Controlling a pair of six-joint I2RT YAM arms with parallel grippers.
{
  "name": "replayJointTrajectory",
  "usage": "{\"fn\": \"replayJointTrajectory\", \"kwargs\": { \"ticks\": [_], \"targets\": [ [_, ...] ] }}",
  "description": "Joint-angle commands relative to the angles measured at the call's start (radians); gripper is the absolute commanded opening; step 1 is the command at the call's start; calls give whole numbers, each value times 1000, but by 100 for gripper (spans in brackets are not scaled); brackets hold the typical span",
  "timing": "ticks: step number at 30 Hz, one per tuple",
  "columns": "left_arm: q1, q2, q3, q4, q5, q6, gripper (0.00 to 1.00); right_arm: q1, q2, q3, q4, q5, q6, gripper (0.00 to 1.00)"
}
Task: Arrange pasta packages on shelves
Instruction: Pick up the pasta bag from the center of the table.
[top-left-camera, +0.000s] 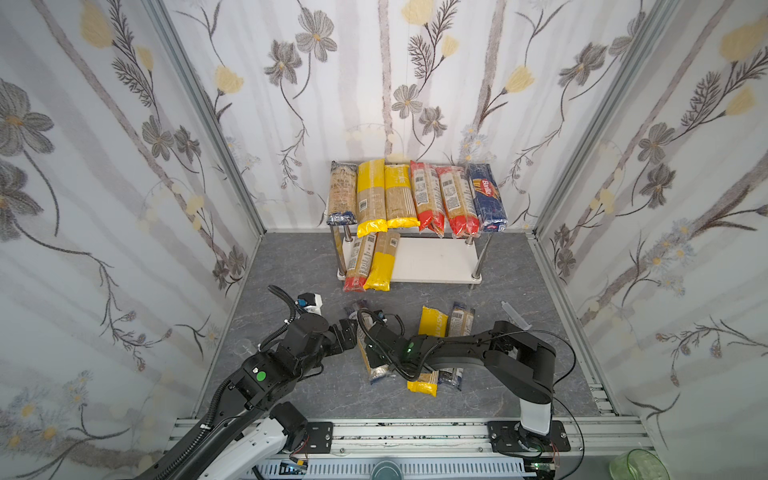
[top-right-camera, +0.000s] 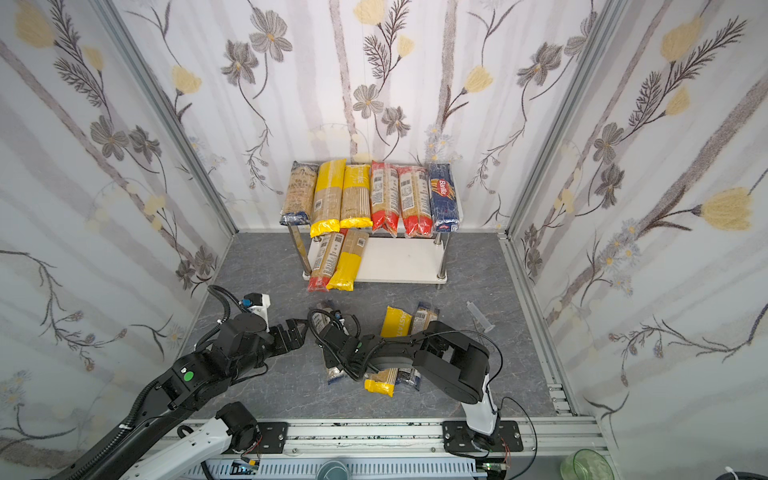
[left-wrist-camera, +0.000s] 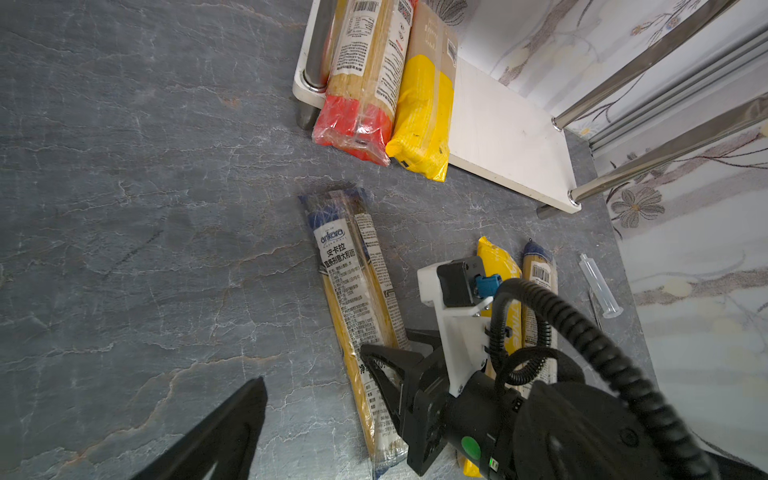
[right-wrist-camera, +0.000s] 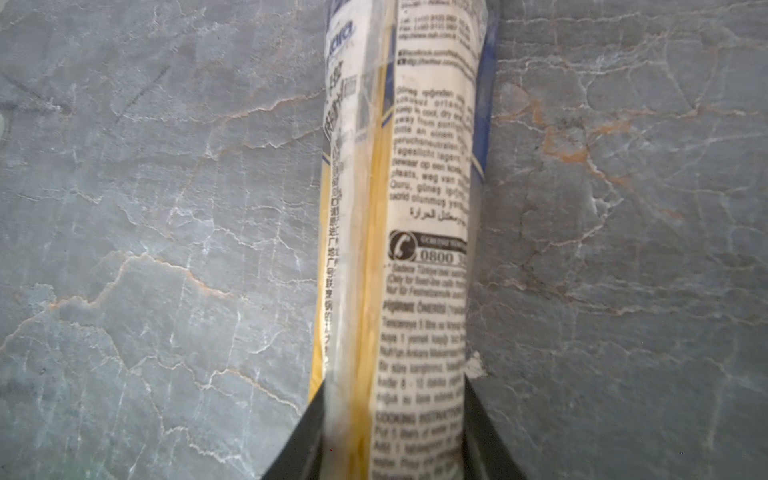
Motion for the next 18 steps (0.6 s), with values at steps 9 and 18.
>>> {"fn": "replayJointTrajectory", "kwargs": {
  "ticks": [9, 18],
  "targets": [
    [9, 24, 17, -16, -21, 1, 100, -61, -161, -208, 152, -269, -20, 4],
    [11, 72, 36, -13, -28, -15, 100, -136, -384, -380, 268, -392, -7, 5]
  ]
}}
